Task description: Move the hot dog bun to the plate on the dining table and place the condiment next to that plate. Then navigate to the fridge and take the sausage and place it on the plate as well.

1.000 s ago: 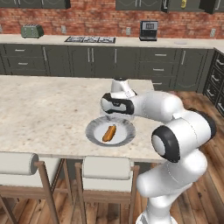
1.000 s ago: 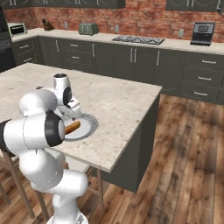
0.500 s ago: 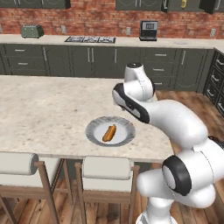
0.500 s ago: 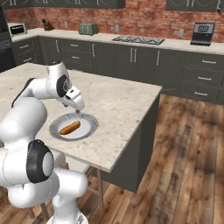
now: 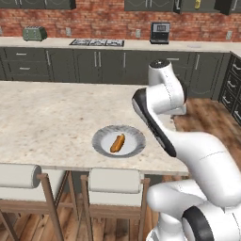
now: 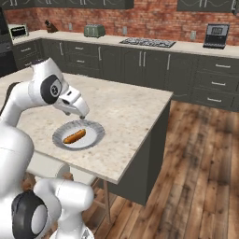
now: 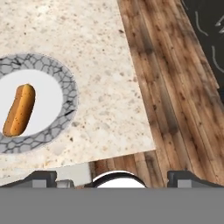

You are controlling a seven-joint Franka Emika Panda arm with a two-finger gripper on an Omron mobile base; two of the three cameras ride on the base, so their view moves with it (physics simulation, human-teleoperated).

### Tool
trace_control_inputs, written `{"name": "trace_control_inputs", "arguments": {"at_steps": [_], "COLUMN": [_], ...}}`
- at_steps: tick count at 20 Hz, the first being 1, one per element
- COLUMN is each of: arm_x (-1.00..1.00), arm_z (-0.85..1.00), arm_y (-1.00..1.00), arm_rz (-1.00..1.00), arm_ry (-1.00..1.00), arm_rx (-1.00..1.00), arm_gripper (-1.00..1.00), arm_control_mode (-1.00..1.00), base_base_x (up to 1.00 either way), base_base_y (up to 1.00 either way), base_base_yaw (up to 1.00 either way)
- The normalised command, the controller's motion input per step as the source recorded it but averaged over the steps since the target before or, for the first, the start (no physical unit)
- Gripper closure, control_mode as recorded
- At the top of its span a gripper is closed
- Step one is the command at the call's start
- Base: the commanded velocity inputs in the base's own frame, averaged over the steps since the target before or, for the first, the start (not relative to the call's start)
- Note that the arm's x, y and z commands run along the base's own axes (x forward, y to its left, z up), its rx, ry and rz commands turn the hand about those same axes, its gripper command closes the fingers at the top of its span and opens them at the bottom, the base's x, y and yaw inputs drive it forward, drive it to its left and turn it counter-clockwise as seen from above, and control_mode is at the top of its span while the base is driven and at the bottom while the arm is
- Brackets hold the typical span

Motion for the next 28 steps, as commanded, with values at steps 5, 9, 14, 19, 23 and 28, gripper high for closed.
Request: {"name": "trace_control_inputs", "arguments": {"at_steps": [5, 9, 14, 19, 23, 28], "arm_x": [-0.99, -0.88, -0.94, -0.4, 0.0, 0.0], "arm_z": [0.13, 0.41, 0.29, -0.04, -0.04, -0.01], "arm_y": [0.02, 0.06, -0.21, -0.11, 0.0, -0.07], "arm_rz": [0.14, 0.12, 0.03, -0.01, 0.0, 0.0], "arm_ry": [0.02, -0.01, -0.18, -0.04, -0.02, -0.03], "arm_rx": [0.0, 0.0, 0.0, 0.0, 0.0, 0.0], "arm_gripper": [-1.0, -1.0, -1.0, -1.0, -1.0, -1.0], "arm_control_mode": [-1.0, -1.0, -1.0, -1.0, -1.0, 1.0], "base_base_x": [0.0, 0.0, 0.0, 0.0, 0.0, -0.04], "base_base_y": [0.0, 0.0, 0.0, 0.0, 0.0, -0.75], "base_base_yaw": [0.0, 0.0, 0.0, 0.0, 0.0, -0.09]}}
